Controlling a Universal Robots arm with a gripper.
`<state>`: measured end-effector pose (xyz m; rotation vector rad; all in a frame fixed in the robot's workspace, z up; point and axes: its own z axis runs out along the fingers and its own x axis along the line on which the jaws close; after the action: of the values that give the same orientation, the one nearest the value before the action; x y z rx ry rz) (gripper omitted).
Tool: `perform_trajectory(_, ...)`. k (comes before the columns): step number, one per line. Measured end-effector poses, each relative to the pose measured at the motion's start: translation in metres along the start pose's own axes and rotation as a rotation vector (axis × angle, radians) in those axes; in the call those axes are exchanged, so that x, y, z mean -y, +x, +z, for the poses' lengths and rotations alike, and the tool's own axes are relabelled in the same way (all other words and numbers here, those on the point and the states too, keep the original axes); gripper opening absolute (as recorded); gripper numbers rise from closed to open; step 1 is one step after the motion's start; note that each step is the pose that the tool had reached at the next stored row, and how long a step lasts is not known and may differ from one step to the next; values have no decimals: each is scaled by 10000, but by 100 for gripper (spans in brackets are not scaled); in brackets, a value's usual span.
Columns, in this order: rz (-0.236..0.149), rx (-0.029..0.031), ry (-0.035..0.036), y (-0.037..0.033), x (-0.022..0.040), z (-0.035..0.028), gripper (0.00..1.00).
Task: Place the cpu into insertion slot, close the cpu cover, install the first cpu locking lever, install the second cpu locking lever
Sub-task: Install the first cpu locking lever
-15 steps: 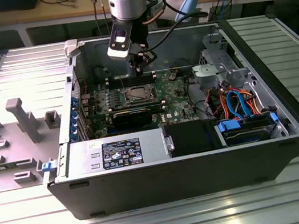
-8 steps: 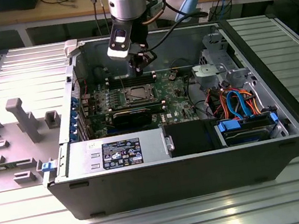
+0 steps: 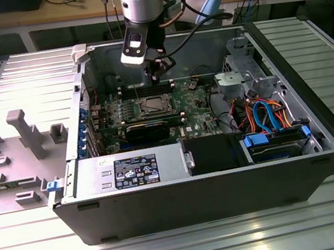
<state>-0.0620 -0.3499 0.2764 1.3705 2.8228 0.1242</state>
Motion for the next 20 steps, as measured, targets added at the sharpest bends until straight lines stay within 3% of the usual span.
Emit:
perform_trajectory(11, -1864, -134, 62, 6, 8, 9, 11)
perform_trajectory(20, -1931, -115, 40, 50, 68, 7, 11)
